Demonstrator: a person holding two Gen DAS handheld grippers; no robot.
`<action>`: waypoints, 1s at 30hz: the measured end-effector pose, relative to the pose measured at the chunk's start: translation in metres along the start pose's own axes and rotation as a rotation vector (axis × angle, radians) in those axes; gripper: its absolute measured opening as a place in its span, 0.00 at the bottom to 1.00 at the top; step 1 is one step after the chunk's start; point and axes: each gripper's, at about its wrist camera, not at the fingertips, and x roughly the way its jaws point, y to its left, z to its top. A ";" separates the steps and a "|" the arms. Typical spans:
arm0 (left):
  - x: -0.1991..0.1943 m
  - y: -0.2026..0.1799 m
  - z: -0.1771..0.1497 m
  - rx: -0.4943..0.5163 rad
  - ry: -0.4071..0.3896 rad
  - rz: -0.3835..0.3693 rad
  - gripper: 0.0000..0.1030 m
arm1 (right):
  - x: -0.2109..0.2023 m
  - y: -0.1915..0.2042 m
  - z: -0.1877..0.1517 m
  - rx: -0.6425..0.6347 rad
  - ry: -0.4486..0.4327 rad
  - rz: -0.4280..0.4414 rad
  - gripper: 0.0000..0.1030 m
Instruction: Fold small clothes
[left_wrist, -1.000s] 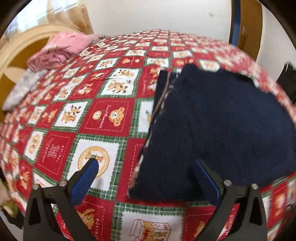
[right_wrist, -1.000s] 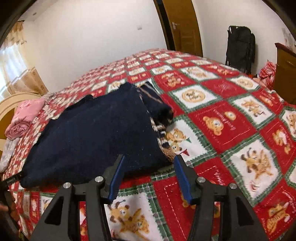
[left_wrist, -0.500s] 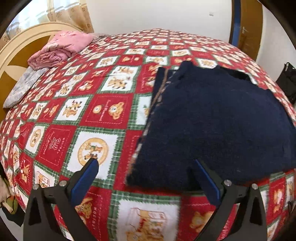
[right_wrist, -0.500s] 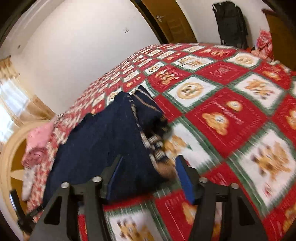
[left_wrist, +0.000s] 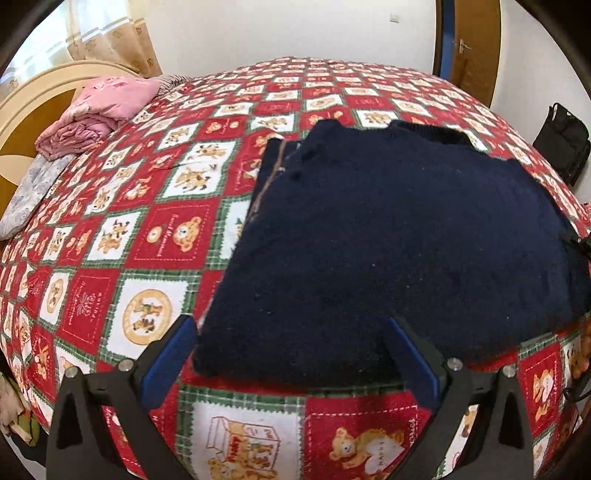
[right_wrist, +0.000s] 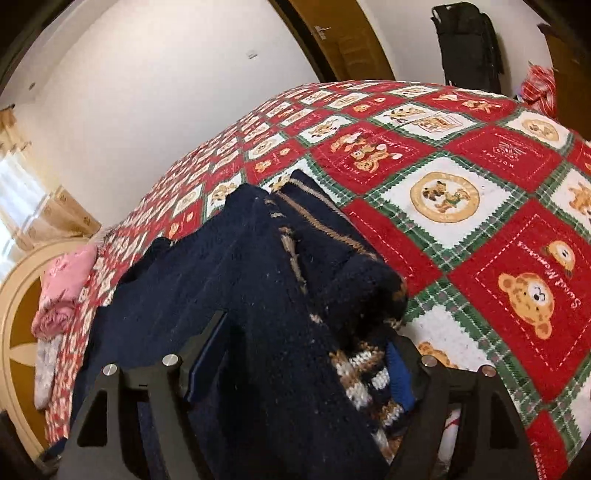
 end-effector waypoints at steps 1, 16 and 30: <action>0.001 -0.001 0.000 0.005 0.003 0.007 1.00 | 0.001 0.003 0.000 -0.020 0.006 -0.010 0.66; -0.010 -0.032 0.023 0.043 -0.045 -0.051 1.00 | 0.001 -0.007 0.002 -0.006 0.027 0.069 0.52; 0.020 -0.107 0.022 0.194 -0.038 -0.066 1.00 | 0.005 -0.003 0.002 -0.064 0.057 0.027 0.33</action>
